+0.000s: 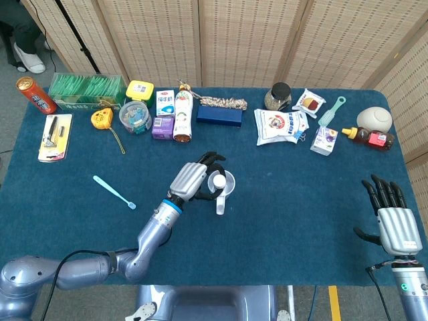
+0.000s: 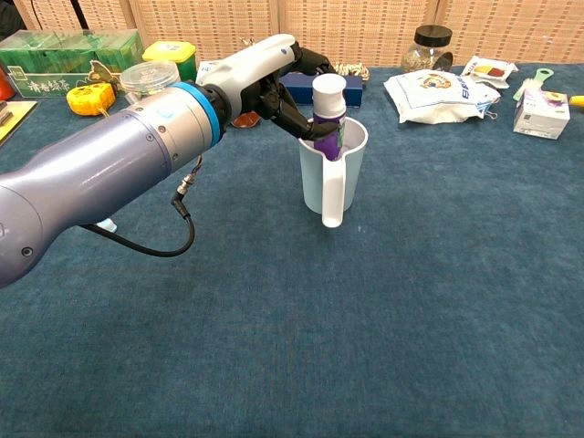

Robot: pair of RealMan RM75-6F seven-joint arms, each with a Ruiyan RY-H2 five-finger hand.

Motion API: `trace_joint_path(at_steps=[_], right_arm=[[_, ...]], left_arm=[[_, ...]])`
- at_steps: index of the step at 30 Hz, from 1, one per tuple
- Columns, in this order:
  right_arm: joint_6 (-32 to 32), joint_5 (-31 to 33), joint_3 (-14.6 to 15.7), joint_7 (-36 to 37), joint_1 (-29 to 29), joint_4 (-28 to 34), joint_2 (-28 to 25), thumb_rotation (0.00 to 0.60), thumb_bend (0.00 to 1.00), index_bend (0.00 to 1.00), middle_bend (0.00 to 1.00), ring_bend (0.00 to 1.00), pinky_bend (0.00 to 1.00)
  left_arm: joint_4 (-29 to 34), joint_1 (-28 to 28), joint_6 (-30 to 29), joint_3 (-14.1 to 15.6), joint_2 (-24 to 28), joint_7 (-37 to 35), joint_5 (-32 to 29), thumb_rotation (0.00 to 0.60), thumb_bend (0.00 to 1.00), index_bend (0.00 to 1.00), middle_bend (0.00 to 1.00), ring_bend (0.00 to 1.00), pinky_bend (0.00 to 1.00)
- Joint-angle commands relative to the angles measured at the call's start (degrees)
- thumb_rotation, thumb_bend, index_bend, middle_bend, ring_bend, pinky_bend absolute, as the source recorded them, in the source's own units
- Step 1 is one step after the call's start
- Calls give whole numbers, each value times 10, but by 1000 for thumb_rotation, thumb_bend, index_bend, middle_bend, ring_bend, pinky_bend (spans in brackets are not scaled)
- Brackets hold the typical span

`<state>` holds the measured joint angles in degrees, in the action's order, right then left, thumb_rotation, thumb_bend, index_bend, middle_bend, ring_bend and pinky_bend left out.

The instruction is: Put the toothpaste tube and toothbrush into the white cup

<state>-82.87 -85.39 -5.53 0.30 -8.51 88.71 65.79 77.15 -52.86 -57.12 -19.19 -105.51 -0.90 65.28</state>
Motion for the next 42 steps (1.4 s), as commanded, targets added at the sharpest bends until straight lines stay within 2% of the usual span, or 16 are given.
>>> trace_joint_path(at_steps=[1,7,15,23,27,29,32,37,42], right_arm=[[0,0,0,0,0,0,0,600,0,0,0,0,0],[-1,0,0,-1,0,1,0,600,0,0,0,0,0],[-1,0,0,-1,0,1,-1,600,0,0,0,0,0],[-2,-3,2,-8,0,4,1,600,0,0,0,0,0],[-4,-4,3,-12,1,7,1,600,0,0,0,0,0],[-5,-4,3,-14,1,9,1,600,0,0,0,0,0],[-6,-4,3,-18,2,12,1,600,0,0,0,0,0],[-8,-7,4,-23,3,15,1,600,0,0,0,0,0],[-8,-10,6,-29,3,18,2,600,0,0,0,0,0]], left_arm=[[1,1,1,1,2,0,1,600,423,363,142,44,362],[19,5,19,8,24,0,2,600,420,186,27,0,318],[65,22,26,14,71,-25,20,600,416,50,0,0,271],[128,52,12,20,145,-49,46,600,416,0,0,0,248],[157,69,4,29,195,-53,68,600,416,0,0,0,155],[172,78,6,39,228,-48,78,600,413,0,0,0,73],[189,92,16,63,288,-24,93,600,407,0,0,0,5],[186,110,5,85,329,-9,117,600,404,0,0,0,0],[163,130,-8,115,360,-32,161,600,404,0,0,0,0]])
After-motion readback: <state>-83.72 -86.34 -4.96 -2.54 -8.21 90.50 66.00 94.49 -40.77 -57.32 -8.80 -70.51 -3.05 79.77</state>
